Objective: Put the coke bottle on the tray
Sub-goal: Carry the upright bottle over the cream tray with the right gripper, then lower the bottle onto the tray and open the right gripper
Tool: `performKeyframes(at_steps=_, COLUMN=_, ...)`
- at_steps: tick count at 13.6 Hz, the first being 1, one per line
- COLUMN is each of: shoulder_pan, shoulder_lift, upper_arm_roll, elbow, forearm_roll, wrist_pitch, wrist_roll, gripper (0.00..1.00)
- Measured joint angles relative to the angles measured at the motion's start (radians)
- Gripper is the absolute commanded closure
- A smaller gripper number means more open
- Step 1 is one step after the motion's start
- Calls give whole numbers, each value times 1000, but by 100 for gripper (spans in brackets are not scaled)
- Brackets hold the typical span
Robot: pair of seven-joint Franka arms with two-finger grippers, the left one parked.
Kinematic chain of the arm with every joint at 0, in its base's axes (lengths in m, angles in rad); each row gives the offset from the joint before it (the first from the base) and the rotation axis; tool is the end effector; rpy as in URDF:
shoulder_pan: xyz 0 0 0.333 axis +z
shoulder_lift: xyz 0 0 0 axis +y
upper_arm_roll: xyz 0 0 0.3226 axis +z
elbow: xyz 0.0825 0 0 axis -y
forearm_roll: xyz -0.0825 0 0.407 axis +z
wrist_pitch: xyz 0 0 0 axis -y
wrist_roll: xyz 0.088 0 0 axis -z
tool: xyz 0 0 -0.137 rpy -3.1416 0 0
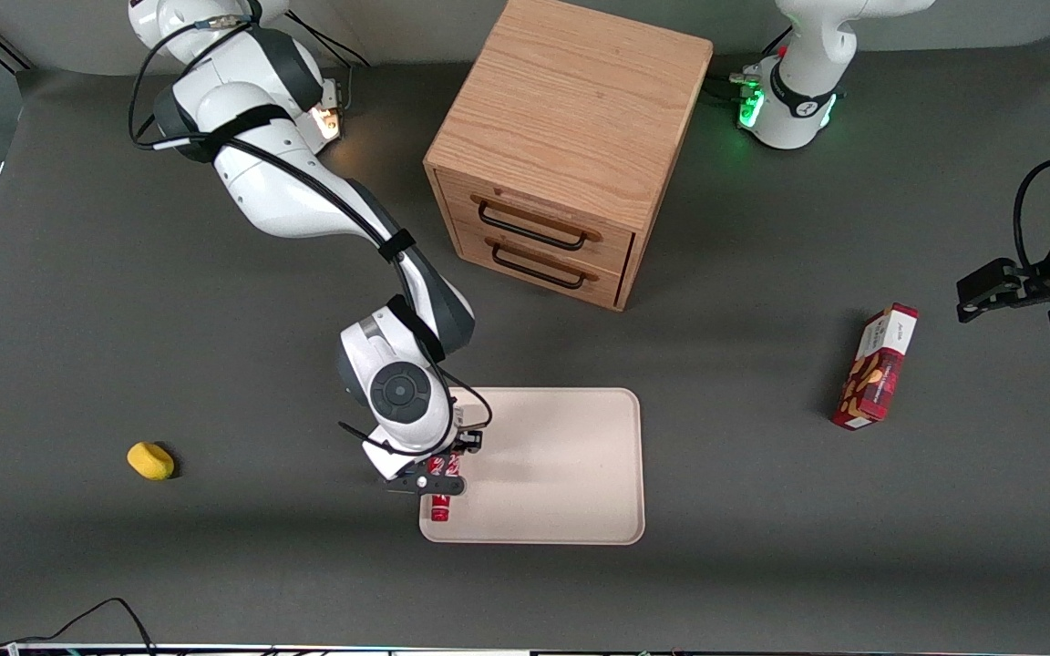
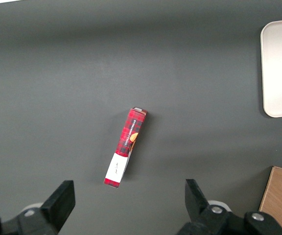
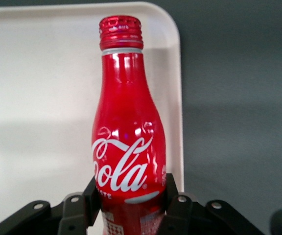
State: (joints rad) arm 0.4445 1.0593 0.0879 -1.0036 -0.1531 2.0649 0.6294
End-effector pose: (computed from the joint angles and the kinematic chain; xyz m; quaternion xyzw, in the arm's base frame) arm 0.7137 0.3795 0.1643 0.9990 -0.0348 0.0182 0.0230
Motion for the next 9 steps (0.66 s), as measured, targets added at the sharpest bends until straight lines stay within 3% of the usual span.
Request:
performKeyframes(at_steps=4, shoulder_pan=5, shoulder_lift=14, upper_arm_roll=0, elbow=1, forearm_roll=0, wrist_pitch=15, wrist_roll=-28, gripper=100)
performKeyframes(at_steps=5, shoulder_pan=5, shoulder_lift=18, upper_arm_roll=-1, elbow=1, forearm_roll=-1, wrist_pitch=15, wrist_roll=-32, gripper=84)
performKeyframes(at_steps=6, shoulder_pan=5, shoulder_lift=20, upper_arm_roll=-2, elbow=1, forearm_roll=-1, wrist_pitch=15, wrist_roll=-34, gripper=49)
performKeyframes(at_steps=7, shoulder_pan=5, shoulder_lift=20, upper_arm_roll=-2, elbow=2, forearm_roll=-1, wrist_pitch=15, wrist_roll=-34, gripper=0)
performKeyframes(at_steps=9, shoulder_pan=5, shoulder_lift=21, upper_arm_roll=-3, elbow=2, forearm_roll=-2, wrist_pitch=15, wrist_roll=-34, gripper=0)
